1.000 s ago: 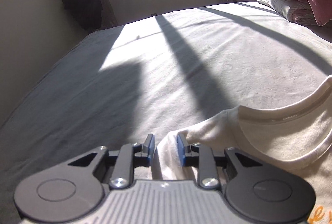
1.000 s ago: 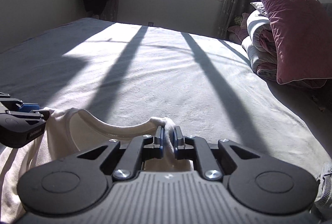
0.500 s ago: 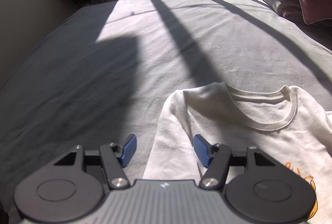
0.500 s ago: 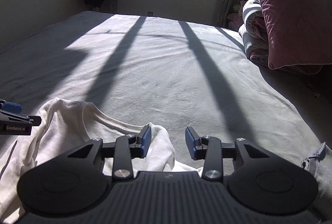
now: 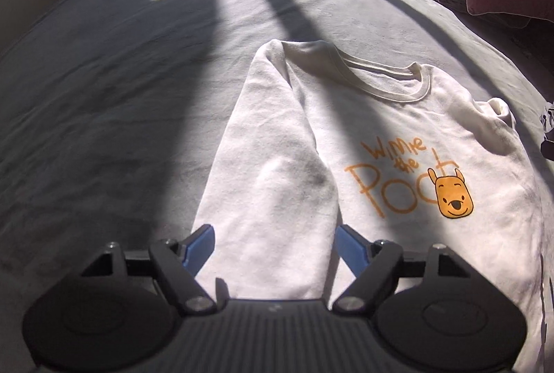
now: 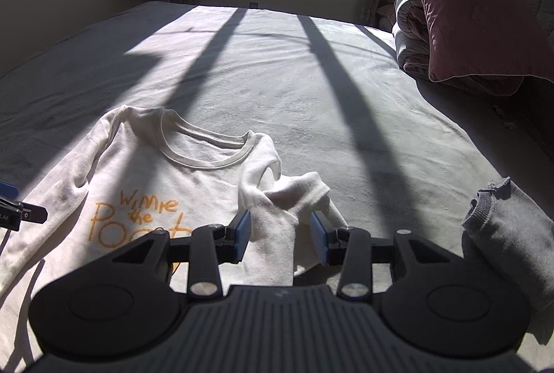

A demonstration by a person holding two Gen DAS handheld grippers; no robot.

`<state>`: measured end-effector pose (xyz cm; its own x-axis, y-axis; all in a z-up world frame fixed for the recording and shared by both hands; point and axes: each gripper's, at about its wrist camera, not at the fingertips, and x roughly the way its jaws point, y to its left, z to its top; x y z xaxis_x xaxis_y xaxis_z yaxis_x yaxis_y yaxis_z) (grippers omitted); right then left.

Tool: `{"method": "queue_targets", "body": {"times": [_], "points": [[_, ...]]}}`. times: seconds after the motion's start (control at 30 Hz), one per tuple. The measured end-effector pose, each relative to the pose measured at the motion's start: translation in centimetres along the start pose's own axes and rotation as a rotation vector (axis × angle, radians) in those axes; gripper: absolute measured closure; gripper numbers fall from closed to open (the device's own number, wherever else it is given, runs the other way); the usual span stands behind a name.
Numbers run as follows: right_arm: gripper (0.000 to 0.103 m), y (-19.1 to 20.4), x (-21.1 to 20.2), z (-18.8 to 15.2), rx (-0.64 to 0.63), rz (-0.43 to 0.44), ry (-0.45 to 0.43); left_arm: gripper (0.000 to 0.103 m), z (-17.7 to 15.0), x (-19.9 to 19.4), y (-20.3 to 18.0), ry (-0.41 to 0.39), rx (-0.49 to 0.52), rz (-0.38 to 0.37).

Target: Fold clothes

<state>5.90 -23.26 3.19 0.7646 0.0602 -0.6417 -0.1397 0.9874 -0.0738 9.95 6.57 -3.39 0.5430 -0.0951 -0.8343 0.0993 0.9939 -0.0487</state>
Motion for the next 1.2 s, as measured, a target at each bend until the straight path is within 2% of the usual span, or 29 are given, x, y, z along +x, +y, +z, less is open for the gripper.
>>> {"method": "queue_targets", "body": {"times": [0.13, 0.2, 0.27, 0.3, 0.37, 0.43, 0.5, 0.57, 0.67, 0.73, 0.87, 0.97, 1.2], "points": [[0.057, 0.1, -1.1, -2.6, -0.008, 0.002, 0.018, 0.024, -3.0, -0.5, 0.3, -0.007, -0.054, -0.028], [0.055, -0.1, -1.3, -3.7, -0.002, -0.002, 0.020, 0.036, -4.1, -0.5, 0.4, -0.018, -0.073, -0.001], [0.054, -0.4, -1.3, -4.8, 0.015, 0.000, 0.023, 0.058, -4.6, -0.6, 0.7, -0.037, -0.078, 0.038], [0.054, -0.8, -1.2, -5.4, 0.032, 0.007, 0.025, 0.062, -4.8, -0.6, 1.0, -0.050, -0.080, 0.042], [0.054, -1.3, -0.8, -6.1, 0.062, 0.014, 0.039, 0.099, -4.8, -0.7, 1.7, -0.066, -0.096, 0.052], [0.054, -1.7, -0.2, -6.3, 0.084, 0.008, 0.071, 0.099, -4.6, -1.3, 2.8, -0.081, -0.154, 0.053], [0.054, -2.0, 0.2, -6.3, 0.109, 0.017, 0.100, 0.099, -4.1, -2.2, 3.9, -0.117, -0.188, 0.086], [0.054, -2.3, 0.2, -6.3, 0.137, 0.052, 0.122, 0.099, -3.4, -3.1, 5.1, -0.167, -0.203, 0.145], [0.054, -2.7, 0.3, -6.2, 0.180, 0.105, 0.154, 0.099, -2.3, -3.7, 7.1, -0.237, -0.237, 0.271], [0.054, -2.9, 0.4, -6.2, 0.208, 0.140, 0.176, 0.098, -1.7, -3.8, 8.1, -0.253, -0.252, 0.334], [0.054, -3.0, 0.2, -6.4, 0.237, 0.199, 0.210, 0.074, -0.8, -3.4, 9.9, -0.246, -0.273, 0.421], [0.054, -3.2, 0.1, -6.9, 0.254, 0.225, 0.236, 0.057, -0.9, -4.2, 9.7, -0.252, -0.268, 0.353], [0.054, -3.6, -0.1, -8.0, 0.293, 0.286, 0.297, 0.055, -2.4, -5.8, 8.0, -0.257, -0.217, 0.203]]}}
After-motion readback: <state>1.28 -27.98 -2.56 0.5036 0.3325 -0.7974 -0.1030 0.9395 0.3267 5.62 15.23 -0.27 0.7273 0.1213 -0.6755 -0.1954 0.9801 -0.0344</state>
